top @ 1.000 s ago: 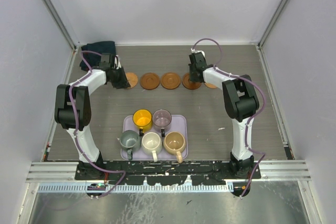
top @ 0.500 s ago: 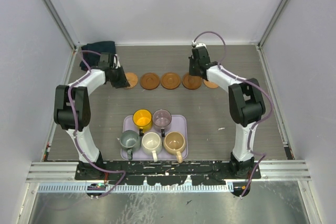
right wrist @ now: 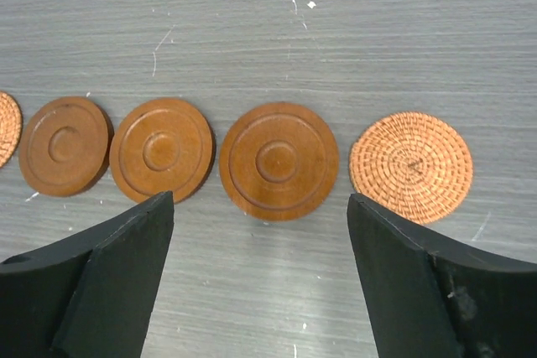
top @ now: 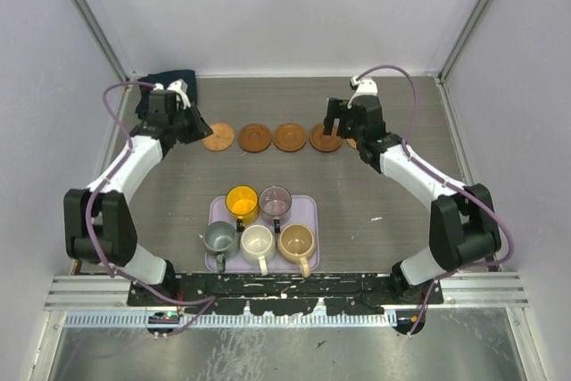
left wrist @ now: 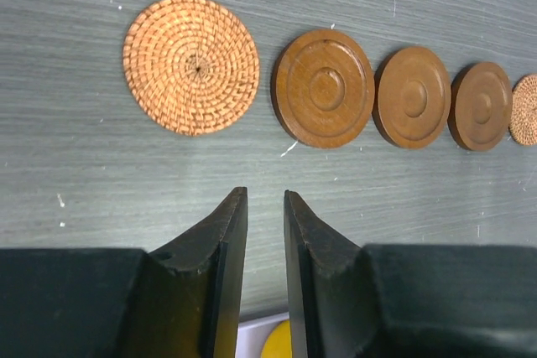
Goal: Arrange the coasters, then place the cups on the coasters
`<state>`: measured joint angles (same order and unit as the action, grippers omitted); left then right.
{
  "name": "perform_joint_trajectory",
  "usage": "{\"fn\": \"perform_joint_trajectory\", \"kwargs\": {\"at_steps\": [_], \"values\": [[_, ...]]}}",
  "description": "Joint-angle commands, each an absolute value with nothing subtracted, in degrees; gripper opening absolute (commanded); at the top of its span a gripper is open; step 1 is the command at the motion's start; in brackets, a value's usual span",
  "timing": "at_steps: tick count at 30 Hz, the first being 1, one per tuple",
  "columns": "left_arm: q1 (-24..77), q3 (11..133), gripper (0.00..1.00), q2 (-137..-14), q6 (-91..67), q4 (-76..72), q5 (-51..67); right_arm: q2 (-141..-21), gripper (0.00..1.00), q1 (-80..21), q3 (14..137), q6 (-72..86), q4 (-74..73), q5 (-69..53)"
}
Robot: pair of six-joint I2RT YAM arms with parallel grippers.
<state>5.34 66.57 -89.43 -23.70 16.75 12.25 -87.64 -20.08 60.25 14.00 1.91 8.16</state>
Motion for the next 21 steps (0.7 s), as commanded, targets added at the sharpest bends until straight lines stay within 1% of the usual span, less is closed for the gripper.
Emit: {"fn": "perform_joint_trajectory", "kwargs": {"at_steps": [1, 2, 3, 7, 10, 12, 14, 15, 16, 20, 21], "values": [[5.03, 60.76, 0.26, -81.20, -25.33, 11.30, 10.82, -81.08, 0.92, -20.04, 56.32, 15.80, 5.85, 10.08], [5.11, 59.22, 0.26, -79.31, -25.60, 10.53, 10.81, -79.58, 0.98, -20.04, 55.41, 16.39, 5.40, 10.42], [5.12, 57.24, 0.27, -77.33, -25.80, 9.57, 10.62, -78.41, 1.00, -20.02, 54.63, 16.89, 4.81, 10.72], [6.59, 48.41, 0.28, -69.55, -24.83, 2.17, 5.60, -71.94, 1.00, -20.08, 49.44, 18.62, 6.49, 9.76], [6.83, 42.66, 0.28, -67.42, -26.59, -4.71, 3.80, -66.13, 1.00, -20.19, 44.87, 18.95, 9.66, 8.07], [6.92, 38.77, 0.29, -66.67, -28.30, -11.24, 4.63, -62.65, 1.00, -20.49, 42.85, 18.73, 10.42, 7.65], [7.36, 34.75, 0.34, -66.86, -30.01, -20.27, 4.83, -59.69, 1.00, -20.85, 41.24, 18.26, 10.41, 7.88], [7.71, 33.40, 0.41, -67.21, -30.58, -22.43, 4.75, -58.38, 1.00, -20.95, 40.67, 18.14, 10.29, 8.09], [8.30, 32.76, 0.45, -67.62, -31.15, -23.16, 4.59, -57.16, 1.00, -21.07, 40.15, 18.03, 9.98, 8.33], [10.72, 32.63, 0.49, -68.10, -30.33, -21.72, 4.74, -53.57, 1.00, -21.89, 38.93, 17.69, 7.42, 9.12], [11.69, 32.14, 0.53, -67.43, -29.98, -21.52, 4.08, -53.00, 1.00, -22.11, 38.77, 17.70, 6.56, 9.09]]}}
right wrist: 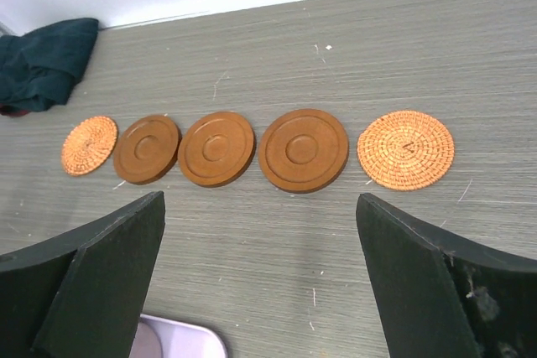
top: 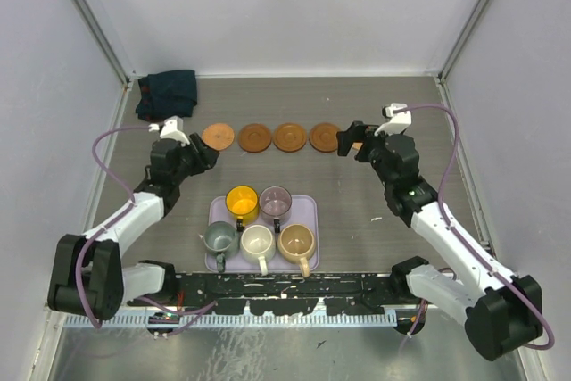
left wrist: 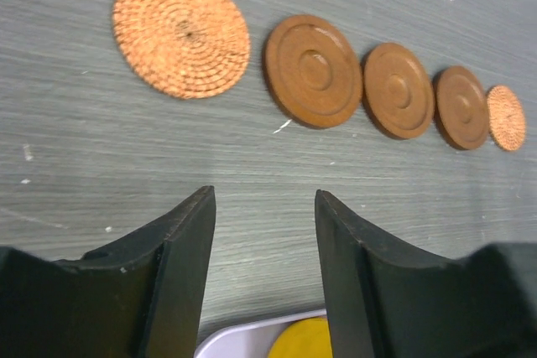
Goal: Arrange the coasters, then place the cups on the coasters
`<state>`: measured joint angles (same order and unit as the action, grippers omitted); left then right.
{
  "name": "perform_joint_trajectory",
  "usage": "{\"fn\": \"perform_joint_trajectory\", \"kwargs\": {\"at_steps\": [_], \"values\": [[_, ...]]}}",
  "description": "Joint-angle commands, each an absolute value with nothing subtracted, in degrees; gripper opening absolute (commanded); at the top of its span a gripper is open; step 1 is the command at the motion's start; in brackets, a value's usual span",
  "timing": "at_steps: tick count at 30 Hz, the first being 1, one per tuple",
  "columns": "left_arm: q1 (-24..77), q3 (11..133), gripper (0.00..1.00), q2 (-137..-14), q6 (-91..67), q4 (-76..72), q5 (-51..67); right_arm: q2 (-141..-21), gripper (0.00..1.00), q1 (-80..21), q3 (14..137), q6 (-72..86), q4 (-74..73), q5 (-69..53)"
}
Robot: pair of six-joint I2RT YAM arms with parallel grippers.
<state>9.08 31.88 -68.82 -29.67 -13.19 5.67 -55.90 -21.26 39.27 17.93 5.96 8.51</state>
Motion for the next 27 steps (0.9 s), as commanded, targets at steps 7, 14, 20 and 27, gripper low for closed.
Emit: {"fn": "perform_joint_trajectory", "kwargs": {"at_steps": [7, 14, 20, 27], "values": [[20.22, 30.86, 0.62, -57.12, -25.94, -13.40, -3.31, -48.81, 0.98, -27.15, 36.70, 18.01, -1.85, 13.50], [21.53, 29.69, 0.62, -45.70, -25.66, -3.33, -3.91, -48.16, 0.93, -33.77, 37.54, 19.82, -11.45, 14.36], [22.42, 28.35, 0.62, -39.76, -27.16, 6.30, -2.31, -51.32, 0.91, -41.26, 39.05, 23.80, -14.24, 14.05], [24.40, 27.40, 0.59, -36.75, -29.92, 12.06, -3.32, -60.58, 0.88, -47.49, 44.02, 25.33, -14.48, 15.03]]}}
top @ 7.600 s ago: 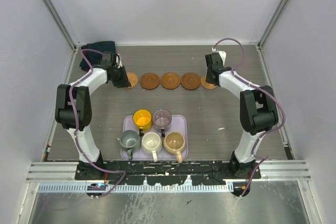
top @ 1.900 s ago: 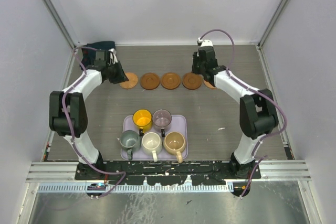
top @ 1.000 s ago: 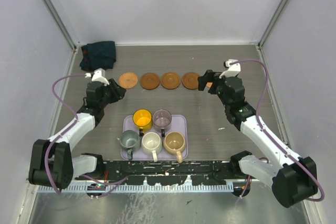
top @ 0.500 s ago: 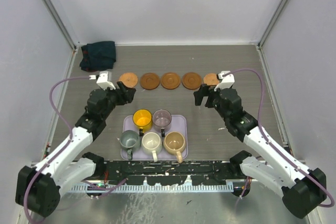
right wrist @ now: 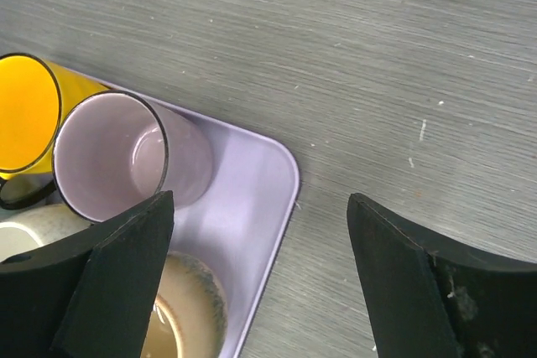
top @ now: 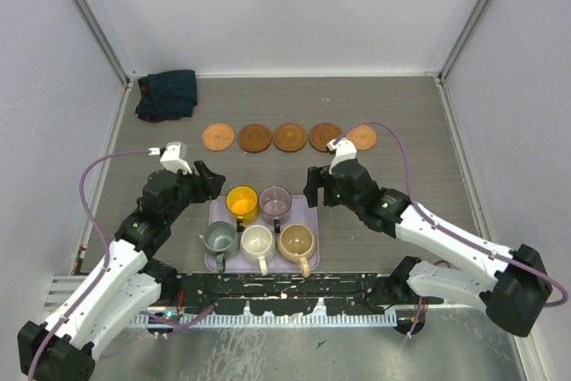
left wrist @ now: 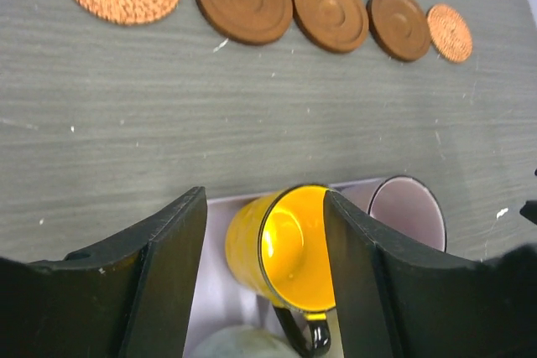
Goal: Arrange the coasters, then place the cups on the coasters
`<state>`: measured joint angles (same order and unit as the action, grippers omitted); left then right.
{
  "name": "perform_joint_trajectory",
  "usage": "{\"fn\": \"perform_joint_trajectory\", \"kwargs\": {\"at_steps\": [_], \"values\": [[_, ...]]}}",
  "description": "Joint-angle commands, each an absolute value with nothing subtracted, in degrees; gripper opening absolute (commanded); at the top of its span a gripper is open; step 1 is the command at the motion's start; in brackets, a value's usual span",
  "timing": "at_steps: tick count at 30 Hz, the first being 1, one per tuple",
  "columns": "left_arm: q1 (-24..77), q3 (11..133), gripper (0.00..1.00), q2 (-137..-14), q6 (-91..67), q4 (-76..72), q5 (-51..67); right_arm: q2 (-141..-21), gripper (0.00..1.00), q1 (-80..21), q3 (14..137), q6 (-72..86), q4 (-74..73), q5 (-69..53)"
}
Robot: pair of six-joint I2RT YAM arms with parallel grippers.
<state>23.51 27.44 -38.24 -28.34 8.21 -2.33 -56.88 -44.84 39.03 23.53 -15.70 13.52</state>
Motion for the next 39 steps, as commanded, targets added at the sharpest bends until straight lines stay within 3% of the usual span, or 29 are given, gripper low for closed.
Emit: {"fn": "perform_joint_trajectory", "kwargs": {"at_steps": [1, 10, 24, 39], "values": [[24.59, 27.52, 0.58, -36.74, -29.82, 12.58, -3.68, -61.88, 0.87, -48.13, 44.70, 25.19, -13.87, 15.22], [27.28, 30.08, 0.53, -37.95, -30.96, 17.46, -3.19, -69.87, 0.85, -51.12, 50.57, 24.26, -12.99, 13.10], [33.35, 33.40, 0.59, -41.10, -31.60, 20.55, -4.78, -73.35, 0.87, -57.27, 54.94, 23.09, -25.91, 3.73], [33.64, 32.96, 0.60, -40.73, -31.47, 20.39, -6.07, -77.32, 0.86, -59.59, 52.74, 26.41, -21.64, 3.72]]}}
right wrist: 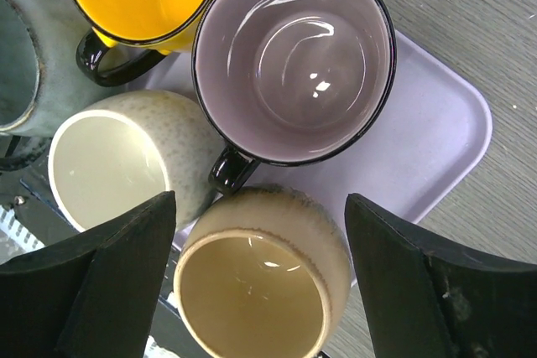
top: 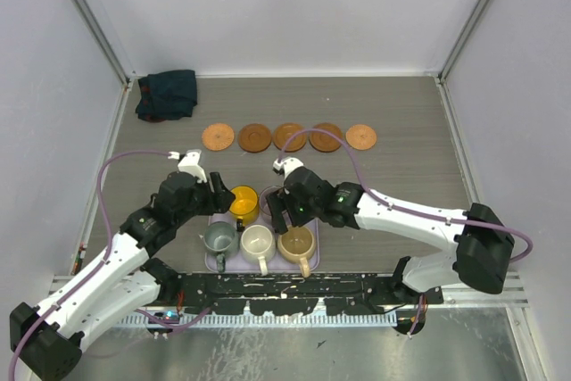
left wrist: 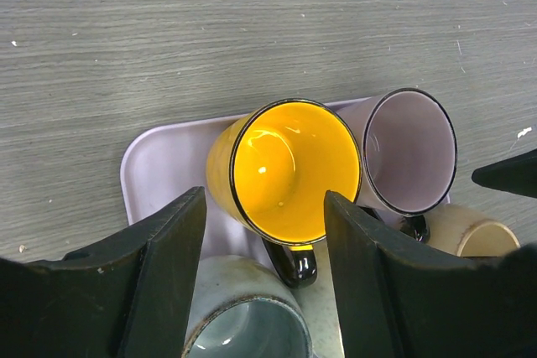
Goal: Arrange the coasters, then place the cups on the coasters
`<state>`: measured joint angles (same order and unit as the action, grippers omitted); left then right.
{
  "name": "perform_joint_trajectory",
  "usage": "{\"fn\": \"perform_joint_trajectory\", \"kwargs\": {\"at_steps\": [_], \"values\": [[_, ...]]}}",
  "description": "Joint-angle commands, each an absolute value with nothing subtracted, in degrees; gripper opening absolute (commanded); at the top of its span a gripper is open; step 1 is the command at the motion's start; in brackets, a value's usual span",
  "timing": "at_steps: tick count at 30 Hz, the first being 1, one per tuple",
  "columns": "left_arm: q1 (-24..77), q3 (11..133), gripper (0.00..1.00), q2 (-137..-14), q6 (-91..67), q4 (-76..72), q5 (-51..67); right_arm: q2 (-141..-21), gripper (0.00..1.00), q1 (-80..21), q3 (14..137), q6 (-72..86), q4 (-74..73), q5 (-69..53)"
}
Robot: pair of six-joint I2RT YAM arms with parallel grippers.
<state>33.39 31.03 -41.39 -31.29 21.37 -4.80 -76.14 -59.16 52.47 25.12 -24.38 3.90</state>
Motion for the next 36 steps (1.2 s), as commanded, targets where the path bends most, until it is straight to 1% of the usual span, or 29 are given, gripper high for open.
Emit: {"fn": "perform_joint_trajectory", "kwargs": {"at_steps": [1, 11, 21, 25, 36], "values": [[33.66, 32.94, 0.60, -40.68, -31.47, 20.31, -6.11, -77.82, 0.85, -59.61, 52.81, 26.38, -21.62, 3.88], [33.68, 32.49, 0.60, -40.91, -31.03, 20.00, -6.68, -81.83, 0.83, -59.72, 52.85, 27.12, -20.34, 6.29], [33.70, 31.91, 0.60, -41.22, -31.03, 19.14, -6.54, -83.77, 0.77, -59.87, 52.45, 28.75, -20.81, 11.83], [33.75, 31.92, 0.60, -41.31, -31.11, 18.84, -6.47, -84.60, 0.71, -59.91, 53.05, 29.00, -22.98, 16.00], [33.75, 31.72, 0.60, -41.22, -31.30, 18.44, -6.66, -85.97, 0.68, -59.95, 53.75, 28.41, -23.82, 15.91]]}}
